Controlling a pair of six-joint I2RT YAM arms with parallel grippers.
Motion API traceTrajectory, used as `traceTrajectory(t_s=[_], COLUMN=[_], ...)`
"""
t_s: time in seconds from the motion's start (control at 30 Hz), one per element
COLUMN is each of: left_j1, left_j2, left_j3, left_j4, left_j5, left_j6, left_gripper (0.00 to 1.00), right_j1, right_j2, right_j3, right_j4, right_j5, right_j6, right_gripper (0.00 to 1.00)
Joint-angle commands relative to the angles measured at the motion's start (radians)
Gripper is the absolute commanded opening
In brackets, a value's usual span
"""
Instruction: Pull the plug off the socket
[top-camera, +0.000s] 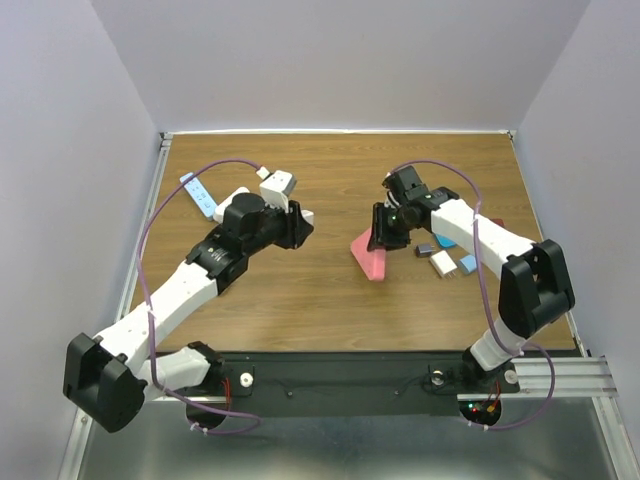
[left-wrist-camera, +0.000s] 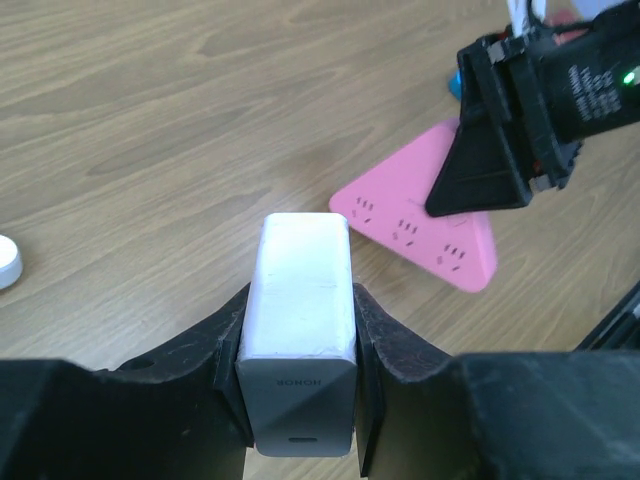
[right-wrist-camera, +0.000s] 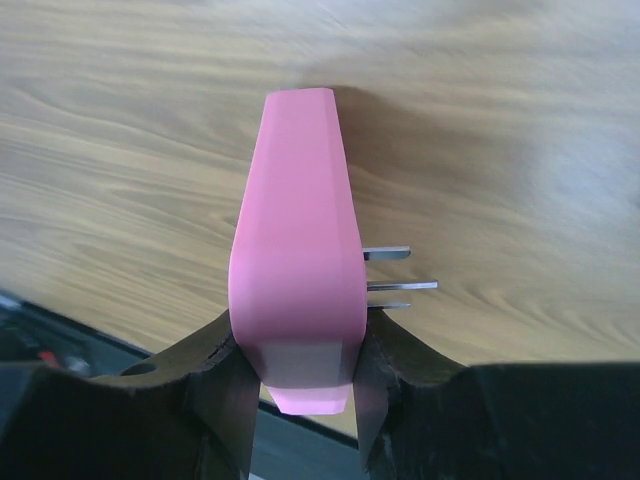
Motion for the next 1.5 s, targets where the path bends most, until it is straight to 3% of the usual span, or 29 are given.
traceTrajectory(t_s=[0.0, 0.17, 0.4, 0.6, 0.7, 0.83, 0.97, 1.1, 1.23, 1.33, 1.47], left_j1=[0.002, 0.004, 0.005, 0.008, 0.007, 0.008, 0.008, 0.008, 0.008, 0.007, -0.010], left_j2=[-0.102, -0.207, -0.277, -0.328, -0.346, -0.368, -0.385, -0.383, -0.325, -0.259, -0.044], left_j3=[-0.014, -0.064, -0.135, -0.179, -0.187, -0.201, -0.209, -0.199, -0.195, -0.205, -0.222], left_j4=[0.095, 0.141, 0.147, 0.149, 0.138, 0.125, 0.122, 0.133, 0.168, 0.207, 0.358], left_j5=[-0.075, -0.131, -0.131, -0.138, -0.148, -0.152, -0.154, -0.152, -0.109, -0.056, 0.021], left_j6=[-0.083, -0.158, -0.241, -0.293, -0.304, -0.312, -0.315, -0.313, -0.318, -0.326, -0.335], left_gripper=[0.00, 0.00, 0.00, 0.00, 0.00, 0.00, 0.00, 0.00, 0.00, 0.00, 0.00], right_j1=[0.006, 0.046, 0.153, 0.237, 0.254, 0.257, 0.253, 0.211, 0.123, 0.063, 0.001], right_j2=[0.028, 0.122, 0.367, 0.571, 0.629, 0.651, 0.591, 0.451, 0.215, 0.070, -0.114], right_j3=[-0.032, -0.040, 0.136, 0.356, 0.405, 0.429, 0.405, 0.313, 0.181, 0.103, 0.070], right_j4=[0.269, 0.527, 0.621, 0.619, 0.616, 0.615, 0.598, 0.532, 0.327, 0.279, 0.129], right_j5=[-0.165, -0.223, -0.257, -0.223, -0.220, -0.273, -0.324, -0.226, 0.077, 0.186, 0.337], right_j6=[0.098, 0.174, 0.240, 0.314, 0.338, 0.325, 0.267, 0.262, 0.269, 0.274, 0.266], right_gripper=[0.00, 0.00, 0.03, 0.35, 0.62, 0.79, 0.93, 0.96, 0.99, 1.00, 1.00])
